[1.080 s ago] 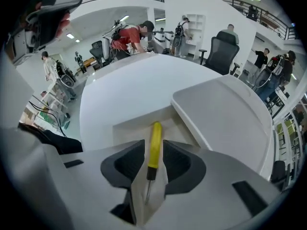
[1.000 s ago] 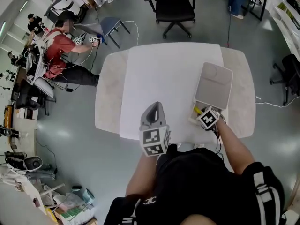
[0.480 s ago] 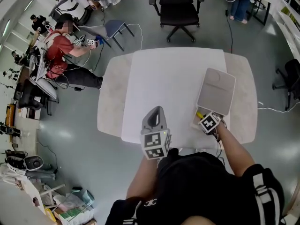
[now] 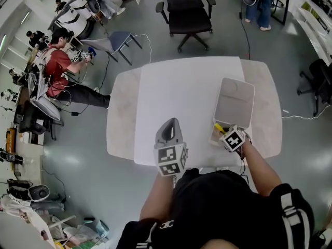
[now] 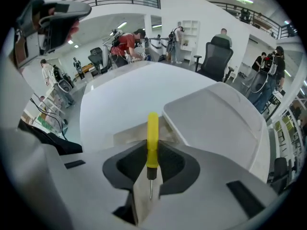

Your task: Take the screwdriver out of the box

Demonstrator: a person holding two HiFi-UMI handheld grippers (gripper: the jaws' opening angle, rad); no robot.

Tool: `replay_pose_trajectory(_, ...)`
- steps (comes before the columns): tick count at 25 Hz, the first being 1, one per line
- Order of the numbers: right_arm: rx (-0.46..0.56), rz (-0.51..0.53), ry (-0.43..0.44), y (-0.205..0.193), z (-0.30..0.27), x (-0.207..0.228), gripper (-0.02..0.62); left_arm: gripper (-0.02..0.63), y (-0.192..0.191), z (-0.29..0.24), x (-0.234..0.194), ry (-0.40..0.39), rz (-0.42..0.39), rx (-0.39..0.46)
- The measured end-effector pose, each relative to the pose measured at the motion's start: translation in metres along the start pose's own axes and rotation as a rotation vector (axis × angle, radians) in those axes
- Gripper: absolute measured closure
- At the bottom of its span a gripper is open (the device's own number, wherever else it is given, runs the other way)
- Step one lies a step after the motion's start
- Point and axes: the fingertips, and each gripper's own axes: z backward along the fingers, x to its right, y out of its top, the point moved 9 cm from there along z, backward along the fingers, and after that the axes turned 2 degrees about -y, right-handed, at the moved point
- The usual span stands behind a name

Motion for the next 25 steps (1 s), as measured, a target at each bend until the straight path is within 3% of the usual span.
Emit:
replay_pose_trajectory(17,0.629,-0.231,-0.195,0.037,0.145,0.024,0.528,0.592,0.011,-0.023,0.035,-0.162,-0.056,0.035)
replay_pose_trajectory(25,0.909,-0.273,-0.494,0.018,0.211,0.031,0.529,0.592,0.015,-0.035,0.062,-0.244,-0.064,0.066)
